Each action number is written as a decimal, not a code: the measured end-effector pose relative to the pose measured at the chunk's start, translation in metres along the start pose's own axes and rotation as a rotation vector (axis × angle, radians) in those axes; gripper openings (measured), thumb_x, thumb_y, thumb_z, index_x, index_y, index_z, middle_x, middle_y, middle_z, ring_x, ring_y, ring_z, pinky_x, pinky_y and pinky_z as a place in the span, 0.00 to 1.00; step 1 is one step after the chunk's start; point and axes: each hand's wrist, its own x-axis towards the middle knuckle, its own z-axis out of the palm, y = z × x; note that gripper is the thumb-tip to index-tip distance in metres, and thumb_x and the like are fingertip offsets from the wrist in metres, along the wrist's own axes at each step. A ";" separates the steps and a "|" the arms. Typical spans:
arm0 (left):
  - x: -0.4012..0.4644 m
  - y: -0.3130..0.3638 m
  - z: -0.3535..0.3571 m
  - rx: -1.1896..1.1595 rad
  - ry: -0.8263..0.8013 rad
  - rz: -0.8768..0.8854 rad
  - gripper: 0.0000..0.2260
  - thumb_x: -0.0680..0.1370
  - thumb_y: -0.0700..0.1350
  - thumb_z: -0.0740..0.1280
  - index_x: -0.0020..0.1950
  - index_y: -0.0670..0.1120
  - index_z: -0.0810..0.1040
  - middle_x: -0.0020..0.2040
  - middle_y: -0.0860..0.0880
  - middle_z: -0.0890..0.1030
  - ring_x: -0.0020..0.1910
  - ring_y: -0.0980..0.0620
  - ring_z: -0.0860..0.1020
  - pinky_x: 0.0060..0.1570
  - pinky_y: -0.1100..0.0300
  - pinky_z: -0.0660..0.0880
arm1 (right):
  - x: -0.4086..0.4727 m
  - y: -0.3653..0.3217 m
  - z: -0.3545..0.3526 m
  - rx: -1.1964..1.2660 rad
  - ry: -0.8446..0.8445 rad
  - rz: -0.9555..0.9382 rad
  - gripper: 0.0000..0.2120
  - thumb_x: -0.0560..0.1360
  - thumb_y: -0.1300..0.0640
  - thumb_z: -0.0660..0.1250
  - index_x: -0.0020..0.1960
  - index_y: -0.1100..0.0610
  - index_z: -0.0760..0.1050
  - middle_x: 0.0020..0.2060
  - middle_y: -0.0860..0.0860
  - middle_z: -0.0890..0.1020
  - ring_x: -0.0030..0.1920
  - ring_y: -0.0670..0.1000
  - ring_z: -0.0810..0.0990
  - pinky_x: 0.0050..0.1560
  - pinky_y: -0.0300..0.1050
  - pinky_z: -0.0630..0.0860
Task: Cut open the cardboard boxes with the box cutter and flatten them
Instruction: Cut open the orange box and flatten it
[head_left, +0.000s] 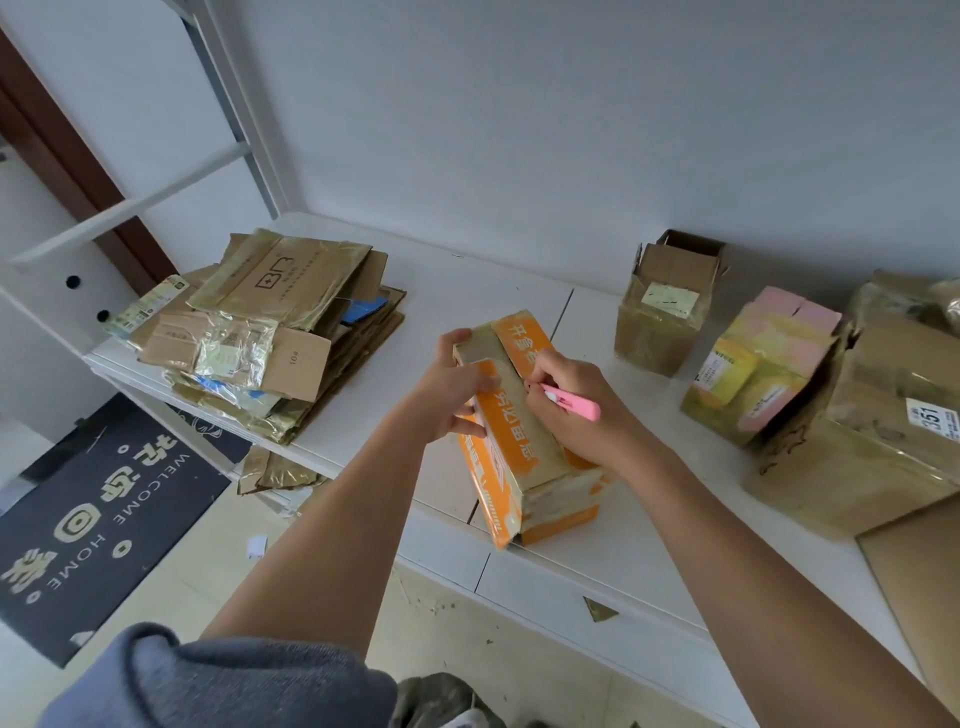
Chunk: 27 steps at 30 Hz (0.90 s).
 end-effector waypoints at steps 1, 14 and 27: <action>0.000 0.000 0.001 0.003 0.005 0.001 0.30 0.78 0.34 0.66 0.68 0.63 0.61 0.57 0.46 0.74 0.49 0.38 0.82 0.35 0.45 0.82 | -0.003 0.000 -0.002 0.013 0.001 0.008 0.05 0.80 0.61 0.61 0.46 0.61 0.69 0.37 0.58 0.77 0.33 0.53 0.74 0.29 0.38 0.65; 0.003 0.000 0.013 0.081 0.160 0.022 0.27 0.78 0.34 0.63 0.65 0.63 0.63 0.52 0.43 0.76 0.43 0.41 0.82 0.30 0.50 0.80 | -0.065 -0.005 -0.009 0.094 -0.007 -0.025 0.08 0.79 0.57 0.59 0.41 0.57 0.66 0.35 0.55 0.76 0.33 0.51 0.74 0.32 0.47 0.69; 0.000 -0.003 0.025 0.127 0.185 0.051 0.27 0.78 0.33 0.61 0.68 0.61 0.63 0.57 0.42 0.75 0.45 0.41 0.82 0.34 0.44 0.82 | -0.116 -0.002 -0.010 0.053 0.088 -0.106 0.09 0.79 0.67 0.62 0.42 0.60 0.66 0.40 0.56 0.77 0.43 0.53 0.78 0.41 0.48 0.75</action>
